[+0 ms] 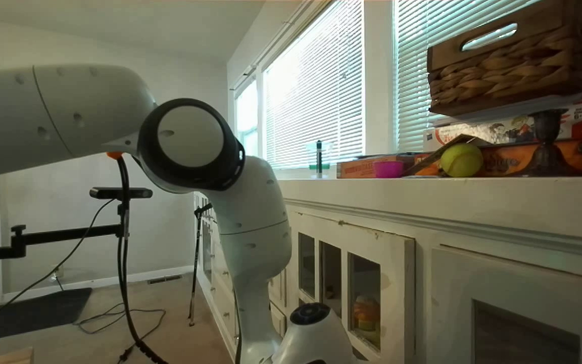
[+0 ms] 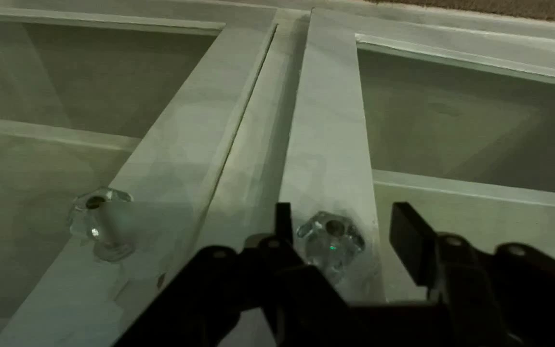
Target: Open the left door of the cabinet on the right.
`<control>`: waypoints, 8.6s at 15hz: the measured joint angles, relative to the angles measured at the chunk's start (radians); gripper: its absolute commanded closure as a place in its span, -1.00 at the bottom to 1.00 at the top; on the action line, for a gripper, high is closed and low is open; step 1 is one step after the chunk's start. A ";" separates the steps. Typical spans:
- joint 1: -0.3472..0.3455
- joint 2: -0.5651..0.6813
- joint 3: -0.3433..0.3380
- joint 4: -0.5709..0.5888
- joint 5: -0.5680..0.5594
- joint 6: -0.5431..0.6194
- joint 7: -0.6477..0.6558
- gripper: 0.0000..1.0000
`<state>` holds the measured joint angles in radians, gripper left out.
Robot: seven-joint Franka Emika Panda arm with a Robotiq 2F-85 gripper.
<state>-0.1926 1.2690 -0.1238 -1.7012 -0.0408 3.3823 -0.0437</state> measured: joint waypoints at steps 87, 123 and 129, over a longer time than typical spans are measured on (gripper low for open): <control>0.556 -0.192 0.135 -0.557 -0.110 0.384 -0.216 -0.55; 0.458 -1.236 0.199 -0.754 -0.148 -0.438 -0.228 -1.00; 0.405 -1.380 0.184 -0.729 -0.081 -0.531 -0.221 -1.00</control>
<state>0.2120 -0.1110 0.0598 -2.4298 -0.1223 2.8514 -0.2652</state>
